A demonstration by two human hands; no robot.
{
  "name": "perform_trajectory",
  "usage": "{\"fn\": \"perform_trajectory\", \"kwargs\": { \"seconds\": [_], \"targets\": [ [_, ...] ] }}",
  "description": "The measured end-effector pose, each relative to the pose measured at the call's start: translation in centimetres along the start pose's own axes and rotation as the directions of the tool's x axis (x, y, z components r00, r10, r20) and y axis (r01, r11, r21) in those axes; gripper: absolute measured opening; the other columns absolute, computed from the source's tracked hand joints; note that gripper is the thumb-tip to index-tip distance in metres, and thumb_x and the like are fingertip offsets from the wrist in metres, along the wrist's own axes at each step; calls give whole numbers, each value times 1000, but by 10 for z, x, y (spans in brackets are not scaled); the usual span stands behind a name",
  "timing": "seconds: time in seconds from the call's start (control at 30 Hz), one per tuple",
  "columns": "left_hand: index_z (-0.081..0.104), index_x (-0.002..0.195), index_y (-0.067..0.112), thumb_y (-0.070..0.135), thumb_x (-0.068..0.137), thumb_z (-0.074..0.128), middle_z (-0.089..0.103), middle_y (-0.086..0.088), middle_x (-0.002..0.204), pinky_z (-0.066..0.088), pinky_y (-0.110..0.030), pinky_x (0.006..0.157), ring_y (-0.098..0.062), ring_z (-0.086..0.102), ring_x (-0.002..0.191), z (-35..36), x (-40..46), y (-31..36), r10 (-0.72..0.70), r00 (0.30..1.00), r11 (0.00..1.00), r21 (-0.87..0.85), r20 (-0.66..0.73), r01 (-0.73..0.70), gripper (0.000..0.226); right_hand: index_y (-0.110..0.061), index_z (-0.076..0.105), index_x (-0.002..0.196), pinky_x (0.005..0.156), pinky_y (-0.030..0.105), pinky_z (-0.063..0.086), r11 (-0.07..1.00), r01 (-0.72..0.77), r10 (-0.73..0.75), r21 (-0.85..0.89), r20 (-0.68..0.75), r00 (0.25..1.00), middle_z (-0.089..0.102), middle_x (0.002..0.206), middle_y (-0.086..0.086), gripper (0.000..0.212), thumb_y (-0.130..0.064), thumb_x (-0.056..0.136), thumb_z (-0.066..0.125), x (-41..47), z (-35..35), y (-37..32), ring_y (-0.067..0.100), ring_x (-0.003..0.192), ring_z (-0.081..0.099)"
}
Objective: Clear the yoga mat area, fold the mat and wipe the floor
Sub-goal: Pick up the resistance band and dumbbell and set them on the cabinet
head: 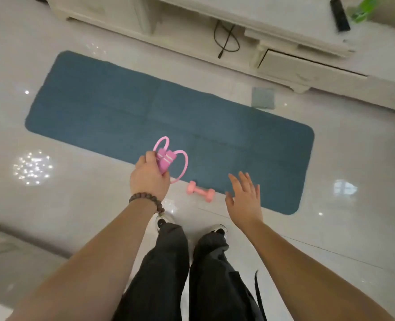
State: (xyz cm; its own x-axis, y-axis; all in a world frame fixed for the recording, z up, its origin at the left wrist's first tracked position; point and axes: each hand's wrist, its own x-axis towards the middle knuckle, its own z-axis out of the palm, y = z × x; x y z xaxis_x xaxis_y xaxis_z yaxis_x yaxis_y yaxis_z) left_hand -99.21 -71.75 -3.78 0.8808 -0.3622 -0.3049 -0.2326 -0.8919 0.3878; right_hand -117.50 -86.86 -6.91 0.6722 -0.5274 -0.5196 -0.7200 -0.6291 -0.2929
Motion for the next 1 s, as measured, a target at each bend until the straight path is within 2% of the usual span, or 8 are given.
{"fn": "perform_trajectory", "kwargs": {
  "seconds": [0.27, 0.47, 0.57, 0.67, 0.73, 0.8, 0.9, 1.0],
  "targets": [
    [47, 112, 6, 12, 83, 57, 54, -15, 109, 45, -42, 70, -38, 55, 92, 114, 26, -59, -167, 986, 985, -51, 16, 167, 32, -24, 19, 150, 119, 45, -1, 988, 122, -113, -90, 98, 989, 7, 160, 3, 54, -28, 99, 37, 82, 103, 44, 19, 147, -4],
    [47, 107, 6, 14, 79, 62, 52, -11, 99, 34, -37, 64, -33, 48, 82, 263, 70, -139, -207, 978, 978, -38, 13, 207, 33, -24, 21, 150, 120, 43, 4, 994, 106, -102, -27, 112, 988, 13, 159, 3, 59, -33, 97, 45, 187, 260, 91, 19, 147, 4],
    [47, 110, 5, 15, 79, 59, 45, -5, 94, 32, -37, 65, -26, 39, 77, 331, 83, -182, -203, 978, 979, 14, 41, 202, 35, -23, 23, 149, 119, 44, 5, 979, 190, -178, -76, 147, 973, 15, 158, 5, 62, -37, 94, 48, 239, 344, 115, 23, 146, 8],
    [47, 111, 6, 19, 80, 58, 46, -6, 93, 33, -38, 64, -27, 41, 75, 386, 89, -217, -203, 975, 978, 60, 87, 198, 35, -23, 22, 149, 118, 44, 10, 952, 273, -240, -142, 213, 947, 17, 156, 7, 69, -41, 91, 54, 277, 412, 132, 26, 143, 15],
    [47, 109, 7, 18, 80, 56, 47, -6, 91, 34, -38, 64, -27, 43, 74, 414, 90, -234, -218, 969, 975, 62, 114, 212, 33, -25, 22, 148, 116, 40, 17, 950, 274, -233, -148, 246, 941, 22, 153, 6, 71, -43, 89, 56, 295, 443, 139, 28, 137, 25],
    [48, 107, 8, 16, 81, 56, 49, -7, 91, 34, -37, 63, -28, 44, 72, 432, 90, -244, -237, 964, 971, 64, 123, 231, 29, -24, 24, 146, 107, 37, 27, 931, 292, -230, -220, 266, 936, 36, 143, 5, 68, -42, 89, 55, 307, 465, 144, 28, 125, 40],
    [48, 104, 10, 25, 79, 53, 49, -5, 89, 33, -35, 62, -27, 44, 71, 450, 89, -250, -243, 958, 970, 47, 152, 239, 30, -21, 37, 135, 89, 35, 34, 873, 330, -261, -359, 226, 938, 59, 116, 4, 45, -32, 92, 48, 320, 483, 143, 26, 103, 57],
    [48, 102, 12, 23, 78, 56, 48, -2, 86, 33, -34, 61, -28, 44, 70, 457, 92, -248, -226, 960, 974, 30, 165, 225, 28, -20, 44, 122, 81, 33, 33, 872, 317, -241, -374, 237, 941, 64, 105, 3, 31, -23, 92, 46, 327, 483, 137, 26, 92, 61]
  ]
}}
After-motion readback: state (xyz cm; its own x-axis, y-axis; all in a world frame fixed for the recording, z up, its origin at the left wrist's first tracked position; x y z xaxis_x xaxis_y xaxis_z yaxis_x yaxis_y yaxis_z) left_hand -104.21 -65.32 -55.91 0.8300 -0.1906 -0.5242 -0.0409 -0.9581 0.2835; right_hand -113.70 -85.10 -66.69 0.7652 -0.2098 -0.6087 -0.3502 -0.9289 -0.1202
